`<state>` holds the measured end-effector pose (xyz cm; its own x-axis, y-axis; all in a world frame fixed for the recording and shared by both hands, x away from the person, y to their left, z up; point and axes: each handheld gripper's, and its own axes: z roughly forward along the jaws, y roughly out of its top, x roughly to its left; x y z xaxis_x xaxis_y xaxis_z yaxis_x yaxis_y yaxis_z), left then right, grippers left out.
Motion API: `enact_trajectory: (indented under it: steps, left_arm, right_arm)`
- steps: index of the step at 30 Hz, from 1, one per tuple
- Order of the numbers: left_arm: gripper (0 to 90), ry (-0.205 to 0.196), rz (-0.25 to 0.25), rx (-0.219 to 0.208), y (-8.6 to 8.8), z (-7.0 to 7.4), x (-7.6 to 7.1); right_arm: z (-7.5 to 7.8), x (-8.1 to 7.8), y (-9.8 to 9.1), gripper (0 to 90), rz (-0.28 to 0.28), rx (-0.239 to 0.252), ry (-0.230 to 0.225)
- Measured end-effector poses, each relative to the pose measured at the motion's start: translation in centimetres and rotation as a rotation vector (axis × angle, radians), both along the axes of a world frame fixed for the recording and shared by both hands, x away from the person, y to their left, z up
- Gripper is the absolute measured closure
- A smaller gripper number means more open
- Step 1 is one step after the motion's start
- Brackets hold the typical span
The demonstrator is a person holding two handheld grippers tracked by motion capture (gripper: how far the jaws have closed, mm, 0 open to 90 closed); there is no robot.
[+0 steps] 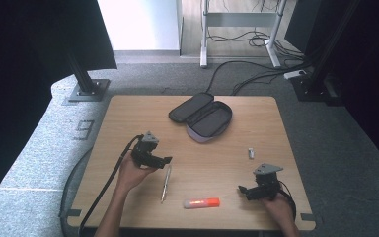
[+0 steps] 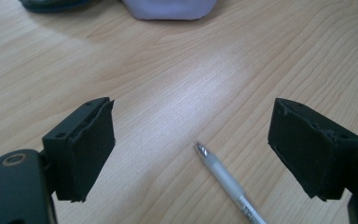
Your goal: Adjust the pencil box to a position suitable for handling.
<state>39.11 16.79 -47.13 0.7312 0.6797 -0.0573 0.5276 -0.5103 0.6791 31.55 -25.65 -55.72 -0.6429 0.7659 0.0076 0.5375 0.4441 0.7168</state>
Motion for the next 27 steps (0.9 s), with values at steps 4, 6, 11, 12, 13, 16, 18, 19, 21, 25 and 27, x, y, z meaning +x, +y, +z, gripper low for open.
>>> enact_trajectory:
  steps: [4, 6, 11, 12, 13, 16, 18, 19, 21, 25, 27]
  left_arm:
    - [15.1, -0.002, -0.018, -0.002, -0.8, 0.3, 0.7]
    - [15.7, 0.001, -0.024, -0.009, -1.2, 0.4, 1.1]
    - [16.5, -0.006, -0.04, -0.007, -2.2, 0.7, 1.9]
    - [16.5, -0.01, -0.04, 0.001, -2.4, 0.7, 2.1]
    - [16.5, -0.01, -0.042, 0.007, -2.6, 0.7, 2.3]
    - [17.0, -0.008, -0.047, -0.024, -2.9, 0.7, 2.8]
    - [16.9, -0.006, -0.045, -0.008, -3.2, 0.7, 3.1]
    - [16.9, -0.01, -0.047, 0.006, -3.4, 0.7, 3.3]
    - [16.6, -0.016, -0.05, 0.005, -3.7, 0.8, 3.5]
    - [16.5, -0.018, -0.058, 0.009, -4.4, 1.0, 4.1]
    - [16.4, -0.024, -0.069, 0.003, -4.9, 1.1, 4.4]
  right_arm:
    - [0.0, 0.0, 0.0, 0.0, 0.0, 0.0, 0.0]
    - [0.0, 0.0, 0.0, 0.0, 0.0, 0.0, 0.0]
    - [0.0, 0.0, 0.0, 0.0, 0.001, 0.0, 0.0]
    - [0.0, 0.0, 0.0, 0.0, 0.001, 0.0, 0.0]
    - [0.0, 0.0, 0.0, 0.0, 0.001, 0.0, 0.0]
    - [0.0, 0.0, 0.0, 0.0, 0.001, 0.0, -0.001]
    - [0.0, 0.0, 0.0, 0.0, 0.001, 0.0, -0.001]
    - [0.0, 0.0, 0.0, 0.0, 0.001, 0.0, -0.001]
    - [0.0, 0.0, 0.0, 0.0, 0.001, 0.0, 0.0]
    - [0.0, 0.0, 0.0, 0.0, 0.001, 0.0, 0.0]
    - [0.0, 0.0, 0.0, 0.0, 0.001, 0.0, 0.0]
